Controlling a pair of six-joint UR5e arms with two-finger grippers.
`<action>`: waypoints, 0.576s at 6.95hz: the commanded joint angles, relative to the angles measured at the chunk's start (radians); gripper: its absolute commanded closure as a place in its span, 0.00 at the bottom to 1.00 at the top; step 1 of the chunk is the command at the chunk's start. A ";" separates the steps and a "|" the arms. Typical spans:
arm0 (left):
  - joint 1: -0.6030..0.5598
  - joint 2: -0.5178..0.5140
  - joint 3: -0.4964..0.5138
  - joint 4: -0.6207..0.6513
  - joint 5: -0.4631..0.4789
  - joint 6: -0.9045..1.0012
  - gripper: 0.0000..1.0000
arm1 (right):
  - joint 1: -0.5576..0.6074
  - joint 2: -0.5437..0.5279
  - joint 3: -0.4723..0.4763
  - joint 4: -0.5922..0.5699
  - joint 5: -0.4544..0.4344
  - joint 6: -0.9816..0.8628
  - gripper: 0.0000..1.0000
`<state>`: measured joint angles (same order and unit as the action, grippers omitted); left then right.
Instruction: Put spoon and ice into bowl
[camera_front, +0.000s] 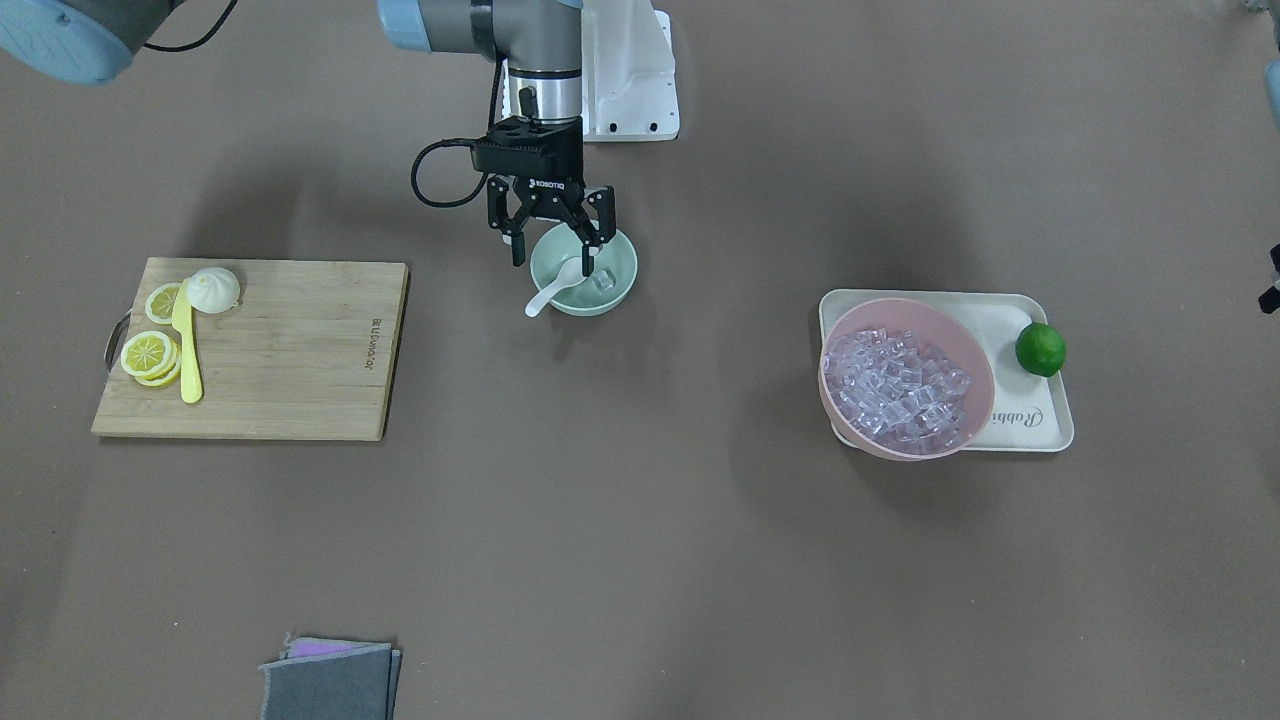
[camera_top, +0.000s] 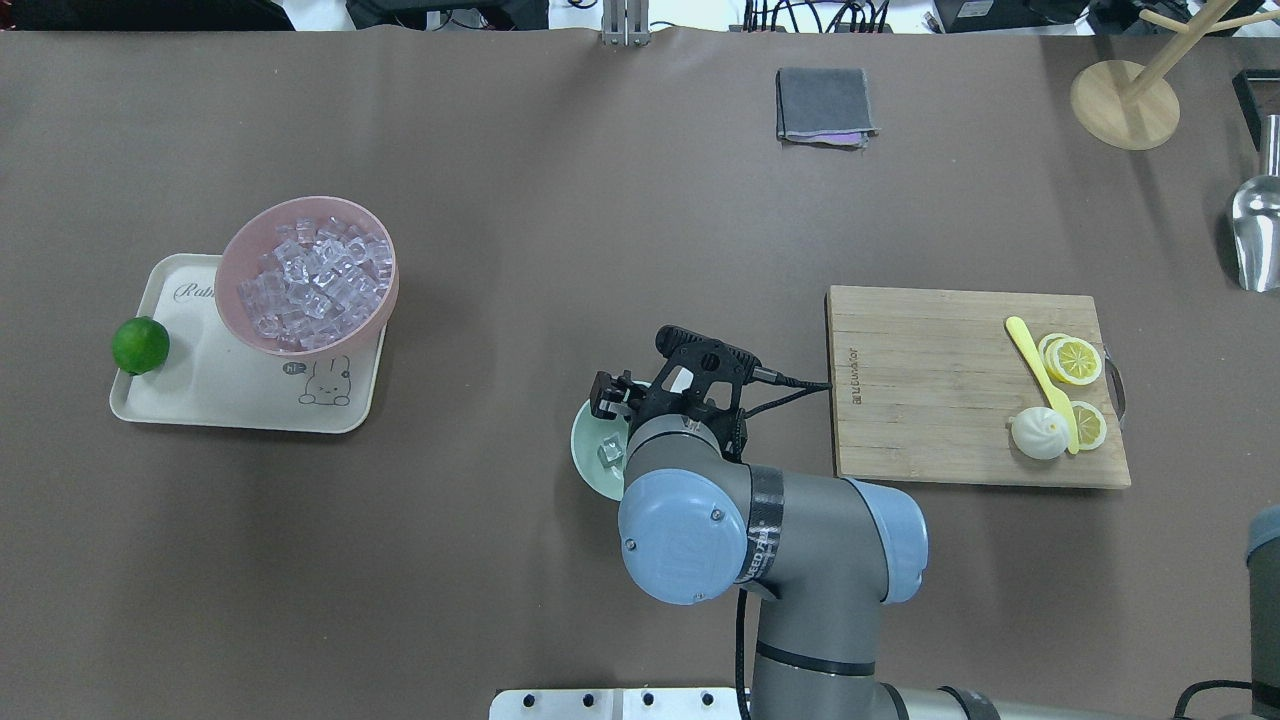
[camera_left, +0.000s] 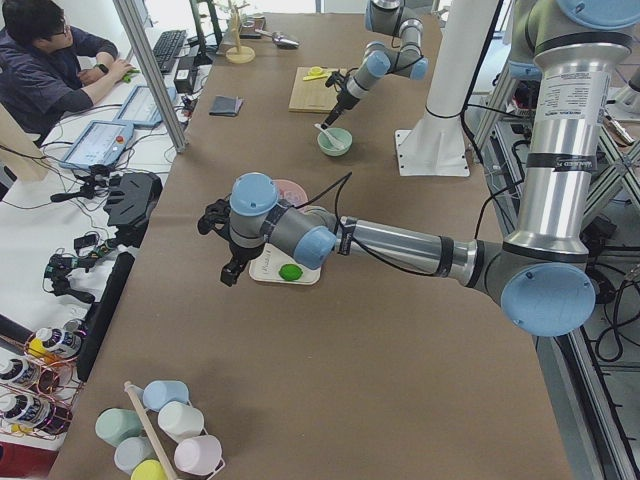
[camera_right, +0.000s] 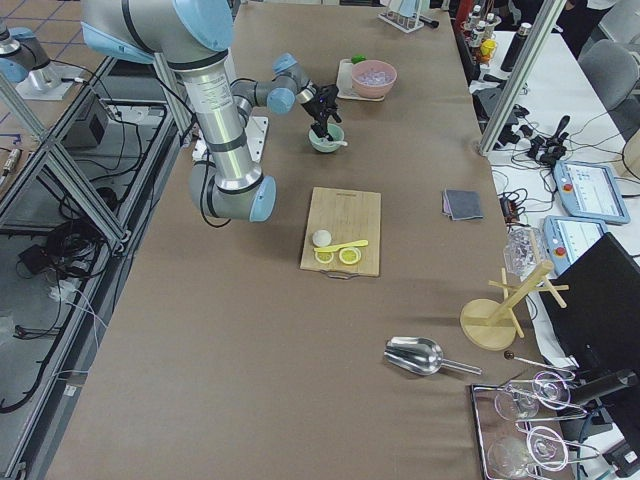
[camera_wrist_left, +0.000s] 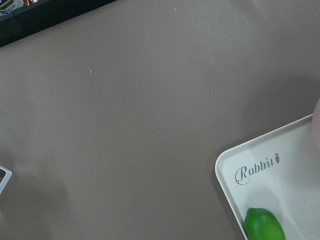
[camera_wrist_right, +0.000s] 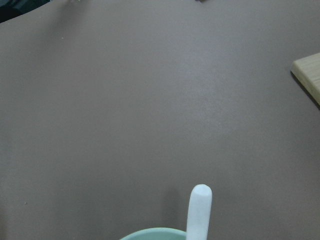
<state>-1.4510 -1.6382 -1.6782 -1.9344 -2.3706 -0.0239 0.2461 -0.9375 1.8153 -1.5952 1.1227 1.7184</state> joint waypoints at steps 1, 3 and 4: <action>-0.002 0.021 0.021 0.020 0.017 0.001 0.02 | 0.108 -0.004 0.032 0.006 0.094 -0.189 0.00; -0.014 0.102 0.098 0.037 0.056 -0.001 0.02 | 0.232 -0.012 0.036 0.011 0.283 -0.307 0.00; -0.023 0.121 0.116 0.032 0.085 0.007 0.02 | 0.255 -0.014 0.036 0.011 0.313 -0.338 0.00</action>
<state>-1.4638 -1.5523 -1.5915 -1.9027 -2.3124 -0.0226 0.4599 -0.9486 1.8504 -1.5853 1.3799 1.4312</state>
